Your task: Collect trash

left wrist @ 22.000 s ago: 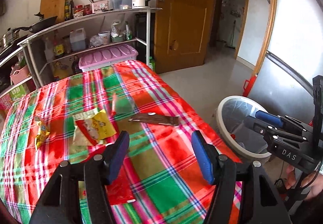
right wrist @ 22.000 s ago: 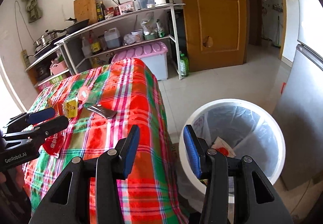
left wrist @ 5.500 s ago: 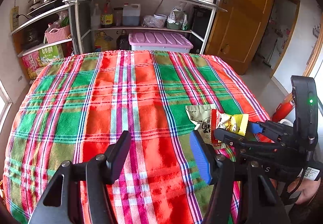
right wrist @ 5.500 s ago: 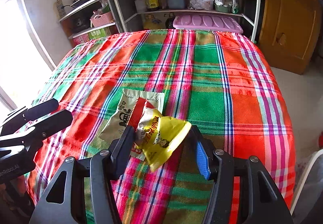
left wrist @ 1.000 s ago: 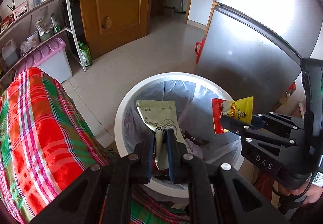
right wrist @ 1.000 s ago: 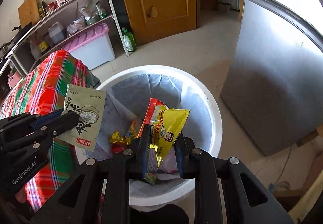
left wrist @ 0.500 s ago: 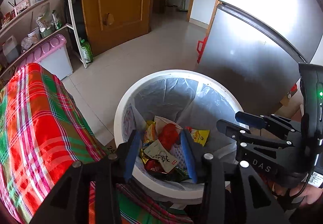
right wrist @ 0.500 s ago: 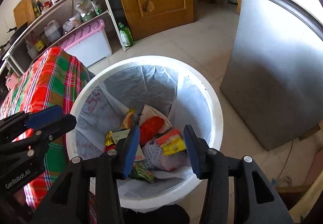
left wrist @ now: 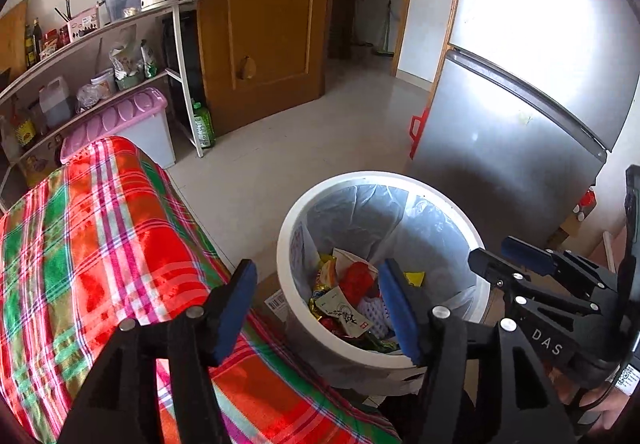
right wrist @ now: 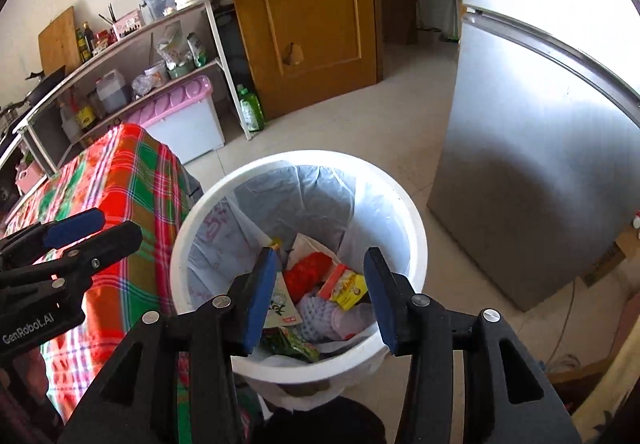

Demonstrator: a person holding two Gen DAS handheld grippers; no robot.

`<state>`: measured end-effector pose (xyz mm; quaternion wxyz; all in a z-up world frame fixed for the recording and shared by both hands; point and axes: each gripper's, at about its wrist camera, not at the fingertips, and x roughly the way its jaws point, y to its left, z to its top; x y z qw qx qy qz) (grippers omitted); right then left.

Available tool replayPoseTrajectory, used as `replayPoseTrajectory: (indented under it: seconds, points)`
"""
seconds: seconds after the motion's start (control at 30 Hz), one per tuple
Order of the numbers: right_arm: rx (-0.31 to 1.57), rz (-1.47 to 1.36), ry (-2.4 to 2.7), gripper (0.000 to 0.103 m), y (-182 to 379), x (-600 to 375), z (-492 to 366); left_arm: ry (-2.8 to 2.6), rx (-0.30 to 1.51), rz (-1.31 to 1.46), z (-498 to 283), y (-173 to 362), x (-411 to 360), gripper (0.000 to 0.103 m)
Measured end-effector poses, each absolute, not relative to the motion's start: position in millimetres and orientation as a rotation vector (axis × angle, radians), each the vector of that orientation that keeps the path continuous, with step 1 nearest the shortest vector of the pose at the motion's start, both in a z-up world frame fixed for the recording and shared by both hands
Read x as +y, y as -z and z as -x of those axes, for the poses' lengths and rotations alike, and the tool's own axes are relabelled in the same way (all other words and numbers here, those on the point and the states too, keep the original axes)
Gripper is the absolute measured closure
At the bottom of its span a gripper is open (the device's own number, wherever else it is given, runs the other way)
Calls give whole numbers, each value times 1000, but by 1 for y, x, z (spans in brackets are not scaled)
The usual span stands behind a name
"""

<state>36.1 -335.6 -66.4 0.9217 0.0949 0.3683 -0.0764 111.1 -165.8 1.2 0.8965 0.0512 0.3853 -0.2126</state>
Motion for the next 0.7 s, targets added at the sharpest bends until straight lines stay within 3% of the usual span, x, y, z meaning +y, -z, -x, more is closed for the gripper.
replayPoseTrajectory:
  seconds: [0.7]
  points:
    - [627,-137,226,57,47,-292,34,300,691,-89,-56,-12,-116,28]
